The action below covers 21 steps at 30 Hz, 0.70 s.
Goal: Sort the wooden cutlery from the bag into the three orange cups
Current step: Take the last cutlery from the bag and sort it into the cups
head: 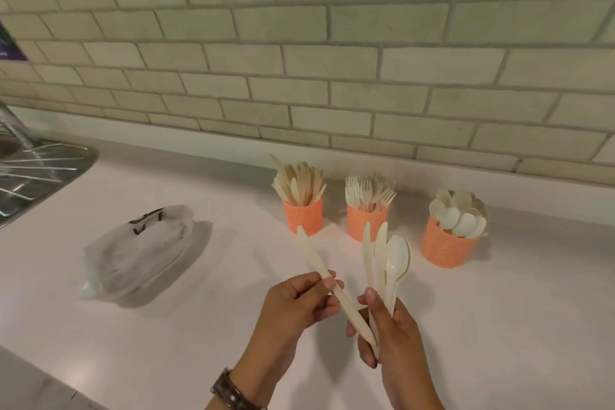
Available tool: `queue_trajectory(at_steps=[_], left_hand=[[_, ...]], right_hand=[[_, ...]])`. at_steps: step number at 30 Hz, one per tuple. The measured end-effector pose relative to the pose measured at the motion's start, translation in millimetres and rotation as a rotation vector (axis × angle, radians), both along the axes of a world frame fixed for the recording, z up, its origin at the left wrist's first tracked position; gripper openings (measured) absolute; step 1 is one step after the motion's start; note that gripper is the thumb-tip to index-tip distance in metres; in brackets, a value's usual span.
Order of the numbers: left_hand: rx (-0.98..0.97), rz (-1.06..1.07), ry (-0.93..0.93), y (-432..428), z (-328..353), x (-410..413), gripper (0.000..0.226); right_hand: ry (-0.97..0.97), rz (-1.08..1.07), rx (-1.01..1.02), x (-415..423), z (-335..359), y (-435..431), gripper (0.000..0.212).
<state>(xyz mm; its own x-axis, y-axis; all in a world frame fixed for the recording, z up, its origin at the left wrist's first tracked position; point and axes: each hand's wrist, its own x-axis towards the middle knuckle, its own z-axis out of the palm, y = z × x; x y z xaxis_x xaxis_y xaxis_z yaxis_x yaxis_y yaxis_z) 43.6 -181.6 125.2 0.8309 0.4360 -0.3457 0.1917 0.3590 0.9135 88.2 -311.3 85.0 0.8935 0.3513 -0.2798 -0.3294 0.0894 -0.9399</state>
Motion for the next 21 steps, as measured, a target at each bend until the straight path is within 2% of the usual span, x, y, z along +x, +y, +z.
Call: queue_trajectory(at_steps=[3, 7, 11, 13, 15, 21], left_hand=[[0.055, 0.114, -0.068, 32, 6, 12, 0.024], [0.291, 0.218, -0.218, 79, 23, 44, 0.015], [0.463, 0.300, -0.284, 104, 20, 91, 0.024], [0.519, 0.316, -0.253, 107, 8, 116, 0.023], [0.637, 0.318, -0.181, 107, -10, 135, 0.012], [1.192, 0.220, 0.175, 111, -70, 155, 0.011]], right_hand=[[0.032, -0.033, -0.017, 5, -5, 11, 0.026], [0.070, -0.073, -0.009, 10, -10, 17, 0.026], [0.045, -0.098, -0.041, 14, -9, 16, 0.026], [0.040, -0.109, -0.054, 15, -9, 14, 0.027], [0.040, -0.121, -0.066, 17, -8, 12, 0.026], [0.029, -0.142, -0.111, 20, -7, 4, 0.024]])
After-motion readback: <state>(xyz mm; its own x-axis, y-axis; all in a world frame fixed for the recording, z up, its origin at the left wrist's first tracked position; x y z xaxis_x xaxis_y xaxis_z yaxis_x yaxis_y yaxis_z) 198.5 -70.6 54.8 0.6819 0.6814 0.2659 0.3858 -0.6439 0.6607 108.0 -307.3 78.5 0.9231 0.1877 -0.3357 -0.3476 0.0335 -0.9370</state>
